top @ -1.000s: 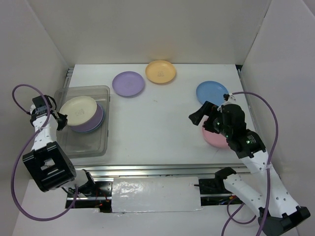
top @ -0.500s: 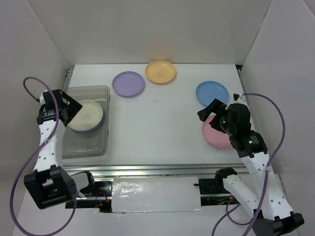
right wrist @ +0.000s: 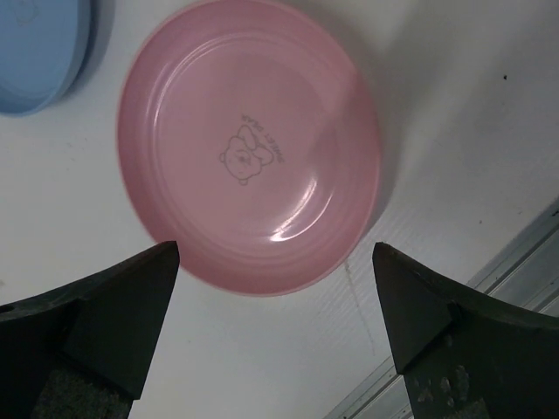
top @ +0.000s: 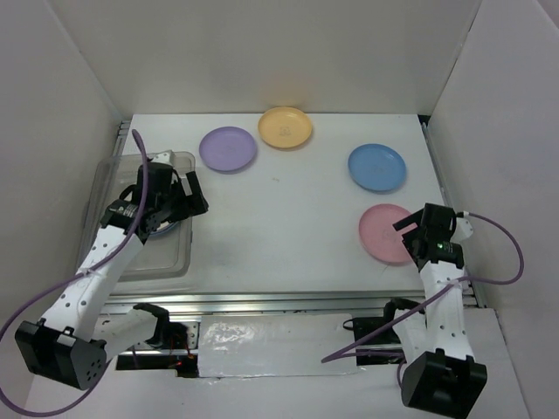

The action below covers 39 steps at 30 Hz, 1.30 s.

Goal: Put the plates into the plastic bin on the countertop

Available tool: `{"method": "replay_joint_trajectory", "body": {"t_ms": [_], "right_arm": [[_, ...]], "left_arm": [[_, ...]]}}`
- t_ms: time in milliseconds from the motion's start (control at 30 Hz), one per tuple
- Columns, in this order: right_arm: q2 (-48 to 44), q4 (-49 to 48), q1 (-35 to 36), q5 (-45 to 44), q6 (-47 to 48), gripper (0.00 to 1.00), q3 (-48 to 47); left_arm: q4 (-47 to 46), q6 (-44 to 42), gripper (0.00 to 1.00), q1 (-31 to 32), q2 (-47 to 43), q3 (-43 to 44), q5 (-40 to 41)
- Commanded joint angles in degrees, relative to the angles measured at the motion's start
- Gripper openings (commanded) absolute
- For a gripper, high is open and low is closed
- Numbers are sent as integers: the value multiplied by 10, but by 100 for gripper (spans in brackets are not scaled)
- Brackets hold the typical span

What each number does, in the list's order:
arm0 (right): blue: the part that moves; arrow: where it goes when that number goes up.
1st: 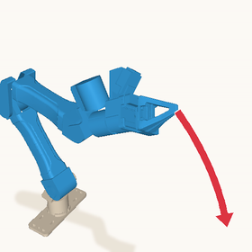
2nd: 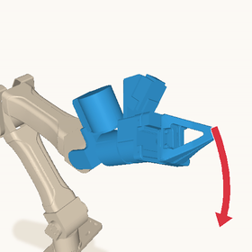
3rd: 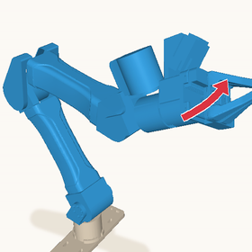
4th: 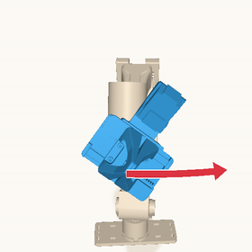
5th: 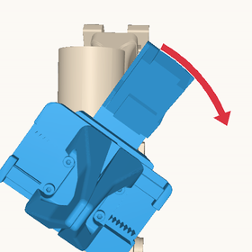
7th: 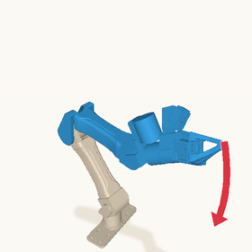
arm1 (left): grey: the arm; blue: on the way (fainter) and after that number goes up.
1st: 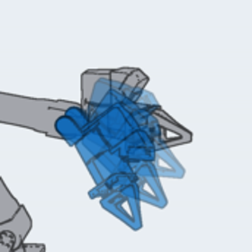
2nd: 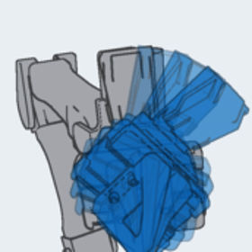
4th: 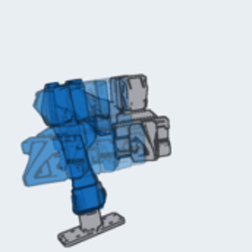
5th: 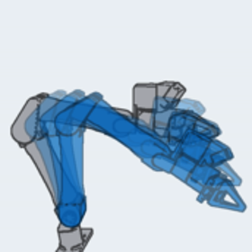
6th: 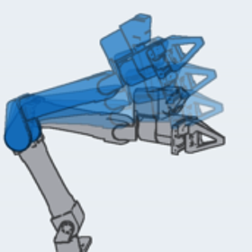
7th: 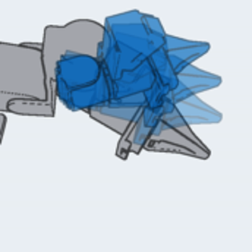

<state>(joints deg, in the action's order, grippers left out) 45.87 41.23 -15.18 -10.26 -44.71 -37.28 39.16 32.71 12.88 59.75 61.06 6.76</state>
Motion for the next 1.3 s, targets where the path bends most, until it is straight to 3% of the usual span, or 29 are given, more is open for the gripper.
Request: {"method": "replay_joint_trajectory", "body": {"t_ms": [0, 267, 567, 700, 867, 1000, 1233, 1267], "right_arm": [[-18, -21, -5, -36, -38, 100, 19], [96, -21, -5, -71, -57, 99, 4], [234, -60, -9, -44, -63, 98, 14], [280, -70, -8, -28, -58, 92, 12], [268, -116, -8, 4, -54, 65, 48], [275, -127, -8, 13, -48, 55, 51], [272, -143, 14, 55, -27, 0, 47], [263, -138, 30, 54, -27, 0, 43]], "left_arm": [[-10, -22, 99, 14, 20, -18, 3], [-9, -47, 99, 13, 8, -28, -7], [-12, -37, 99, 8, 3, -28, -24], [-8, -41, 99, 6, -3, -34, -18], [-7, -50, 99, -5, -2, -32, -24], [-9, -56, 99, -14, -2, -34, -32], [-14, -61, 99, -32, -5, -36, -43], [-15, -62, 99, -33, -3, -37, -48]]}}
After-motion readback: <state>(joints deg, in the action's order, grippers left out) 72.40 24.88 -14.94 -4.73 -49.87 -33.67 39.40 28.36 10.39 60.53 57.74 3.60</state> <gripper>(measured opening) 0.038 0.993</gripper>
